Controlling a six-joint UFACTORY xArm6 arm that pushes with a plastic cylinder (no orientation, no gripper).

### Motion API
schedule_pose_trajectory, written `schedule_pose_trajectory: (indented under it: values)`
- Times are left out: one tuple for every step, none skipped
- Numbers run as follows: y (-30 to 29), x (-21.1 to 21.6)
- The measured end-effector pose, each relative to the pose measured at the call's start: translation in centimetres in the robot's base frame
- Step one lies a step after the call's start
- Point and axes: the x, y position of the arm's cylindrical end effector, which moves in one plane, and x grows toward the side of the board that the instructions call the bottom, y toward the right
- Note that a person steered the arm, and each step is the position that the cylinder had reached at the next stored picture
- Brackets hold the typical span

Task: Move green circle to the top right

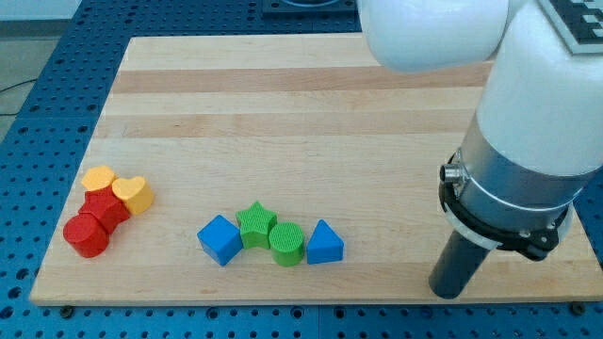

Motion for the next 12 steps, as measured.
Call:
schedule_pose_trajectory:
  values:
    - [0.0,0.0]
    - [-0.4,0.2]
    - [-0.6,0.1]
    - [0.3,0.2]
    - [0.1,0.2]
    - [-1.9,0.2]
    - [-7.6,0.2]
    - [-11.0,-1.7]
    - [-16.8,-4.7]
    - [-16.4,-3.0]
    - [-20.0,-3.3]
    - [-20.5,-7.7]
